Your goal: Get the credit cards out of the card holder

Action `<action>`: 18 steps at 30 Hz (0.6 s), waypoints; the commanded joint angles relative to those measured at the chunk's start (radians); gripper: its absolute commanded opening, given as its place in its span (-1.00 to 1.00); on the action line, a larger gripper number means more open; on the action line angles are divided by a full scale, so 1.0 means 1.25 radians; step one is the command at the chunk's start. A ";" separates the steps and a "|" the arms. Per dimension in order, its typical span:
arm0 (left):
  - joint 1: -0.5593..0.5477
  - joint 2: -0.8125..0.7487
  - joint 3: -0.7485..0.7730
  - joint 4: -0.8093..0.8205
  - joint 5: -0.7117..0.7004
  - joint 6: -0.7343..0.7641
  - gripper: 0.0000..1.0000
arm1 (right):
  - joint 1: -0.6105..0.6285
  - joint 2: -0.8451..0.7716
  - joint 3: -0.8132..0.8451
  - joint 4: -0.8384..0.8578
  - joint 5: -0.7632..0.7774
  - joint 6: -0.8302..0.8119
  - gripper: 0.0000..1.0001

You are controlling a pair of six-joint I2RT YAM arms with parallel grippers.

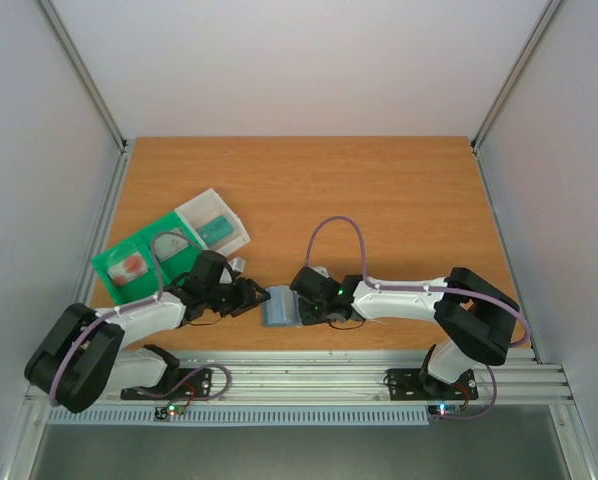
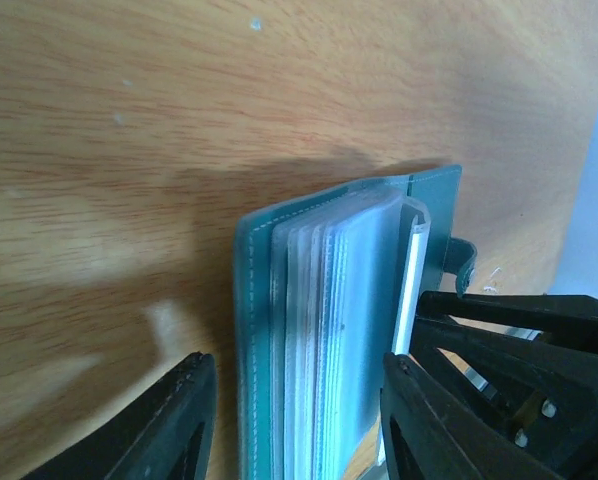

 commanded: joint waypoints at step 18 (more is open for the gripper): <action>-0.052 -0.045 -0.023 0.162 -0.027 -0.069 -0.84 | -0.004 -0.040 -0.023 0.027 -0.022 0.018 -0.49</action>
